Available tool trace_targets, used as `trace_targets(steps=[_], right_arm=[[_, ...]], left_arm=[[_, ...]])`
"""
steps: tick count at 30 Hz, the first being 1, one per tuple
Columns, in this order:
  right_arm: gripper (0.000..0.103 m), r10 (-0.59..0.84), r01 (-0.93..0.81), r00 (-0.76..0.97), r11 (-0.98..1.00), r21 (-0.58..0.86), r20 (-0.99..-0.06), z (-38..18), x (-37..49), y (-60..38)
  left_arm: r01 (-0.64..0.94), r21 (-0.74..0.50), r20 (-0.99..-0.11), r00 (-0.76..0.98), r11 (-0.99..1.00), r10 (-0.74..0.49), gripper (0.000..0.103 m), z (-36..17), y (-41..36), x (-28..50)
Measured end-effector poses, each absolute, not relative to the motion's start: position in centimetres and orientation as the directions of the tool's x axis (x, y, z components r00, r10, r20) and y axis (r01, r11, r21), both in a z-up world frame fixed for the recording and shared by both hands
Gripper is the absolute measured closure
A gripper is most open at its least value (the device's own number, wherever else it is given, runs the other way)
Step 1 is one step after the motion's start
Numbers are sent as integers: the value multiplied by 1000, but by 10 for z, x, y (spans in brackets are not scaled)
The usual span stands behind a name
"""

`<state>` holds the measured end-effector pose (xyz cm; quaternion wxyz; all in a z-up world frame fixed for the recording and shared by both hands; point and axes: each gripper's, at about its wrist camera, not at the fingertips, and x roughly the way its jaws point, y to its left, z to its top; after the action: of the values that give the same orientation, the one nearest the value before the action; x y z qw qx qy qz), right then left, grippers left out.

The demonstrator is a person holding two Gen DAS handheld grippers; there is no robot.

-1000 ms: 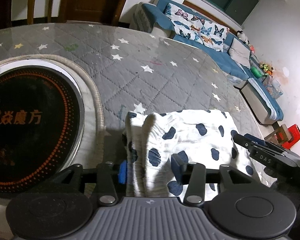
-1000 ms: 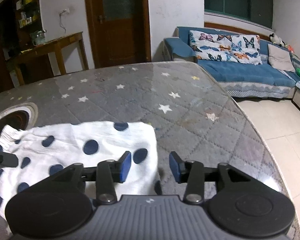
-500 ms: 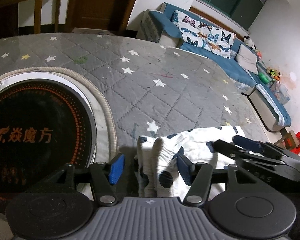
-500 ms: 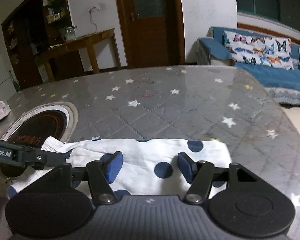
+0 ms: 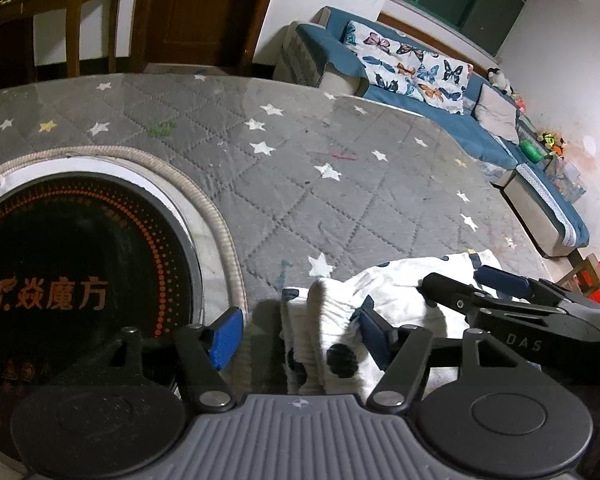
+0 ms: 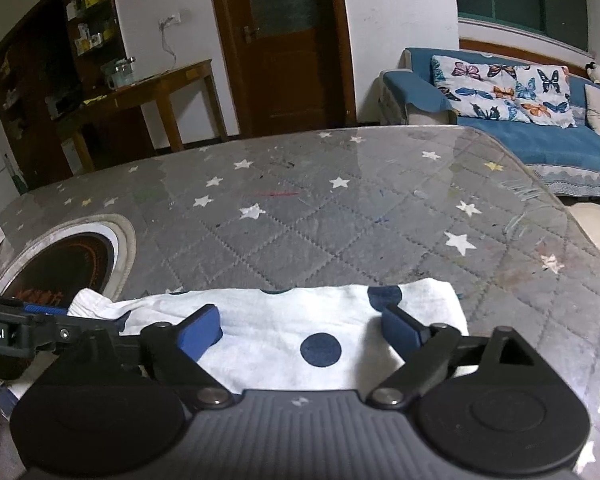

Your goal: Fold clothes

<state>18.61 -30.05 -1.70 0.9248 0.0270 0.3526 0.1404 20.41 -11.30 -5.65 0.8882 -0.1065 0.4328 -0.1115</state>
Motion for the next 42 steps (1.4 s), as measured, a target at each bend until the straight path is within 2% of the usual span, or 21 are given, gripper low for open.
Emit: trace_targets(steps=[4, 16, 24, 29, 36, 42], right_arm=[[0, 279, -234, 722, 960, 156, -633, -12, 176, -302], [0, 287, -218, 732, 958, 186, -618, -11, 138, -305], [0, 294, -262, 741, 954, 142, -604, -10, 109, -291], [0, 292, -290, 750, 952, 102, -593, -10, 89, -281], [0, 292, -309, 739, 948, 80, -608, -15, 69, -275], [0, 282, -284, 775, 955, 88, -565, -3, 51, -292]], left_arm=[[114, -287, -731, 615, 951, -295, 26, -51, -112, 197], [162, -265, -654, 695, 951, -300, 1, -32, -114, 167], [175, -219, -549, 791, 960, -270, 0, -7, -113, 148], [191, -174, -454, 855, 966, -250, 0, 5, -111, 131], [191, -225, -548, 786, 956, -286, 0, 0, -113, 136], [175, -222, -623, 731, 959, -278, 0, -17, -112, 136]])
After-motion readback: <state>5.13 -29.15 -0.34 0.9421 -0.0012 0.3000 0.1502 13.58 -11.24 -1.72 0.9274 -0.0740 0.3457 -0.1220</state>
